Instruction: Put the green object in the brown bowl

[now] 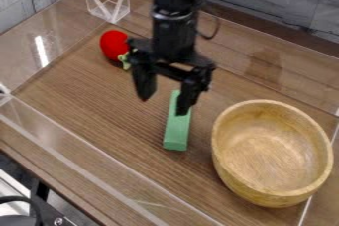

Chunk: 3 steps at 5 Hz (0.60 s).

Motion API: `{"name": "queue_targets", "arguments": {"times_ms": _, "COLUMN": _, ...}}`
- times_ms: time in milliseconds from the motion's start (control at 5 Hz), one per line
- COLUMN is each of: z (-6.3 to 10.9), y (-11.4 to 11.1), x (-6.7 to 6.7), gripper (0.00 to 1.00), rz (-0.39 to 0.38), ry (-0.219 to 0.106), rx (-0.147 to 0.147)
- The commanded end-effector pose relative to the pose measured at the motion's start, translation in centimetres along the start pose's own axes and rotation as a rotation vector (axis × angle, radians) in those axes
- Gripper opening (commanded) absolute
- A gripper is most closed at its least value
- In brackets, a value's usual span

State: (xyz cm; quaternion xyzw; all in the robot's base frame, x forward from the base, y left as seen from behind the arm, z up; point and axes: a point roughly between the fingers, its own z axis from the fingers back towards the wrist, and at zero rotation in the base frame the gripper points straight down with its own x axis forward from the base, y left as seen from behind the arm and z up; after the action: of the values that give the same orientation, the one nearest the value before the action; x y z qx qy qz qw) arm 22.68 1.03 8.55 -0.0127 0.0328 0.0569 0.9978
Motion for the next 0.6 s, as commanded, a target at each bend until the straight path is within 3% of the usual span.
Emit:
{"name": "queue_targets", "arguments": {"times_ms": 0, "z": 0.1, "y": 1.2, "x": 0.4, "gripper": 1.00, "rz": 0.016, "ry": -0.094, "rx": -0.015}}
{"name": "queue_targets", "arguments": {"times_ms": 400, "z": -2.7, "y": 0.3, "x": 0.2, "gripper": 1.00, "rz": 0.225, "ry": -0.163, "rx": -0.044}}
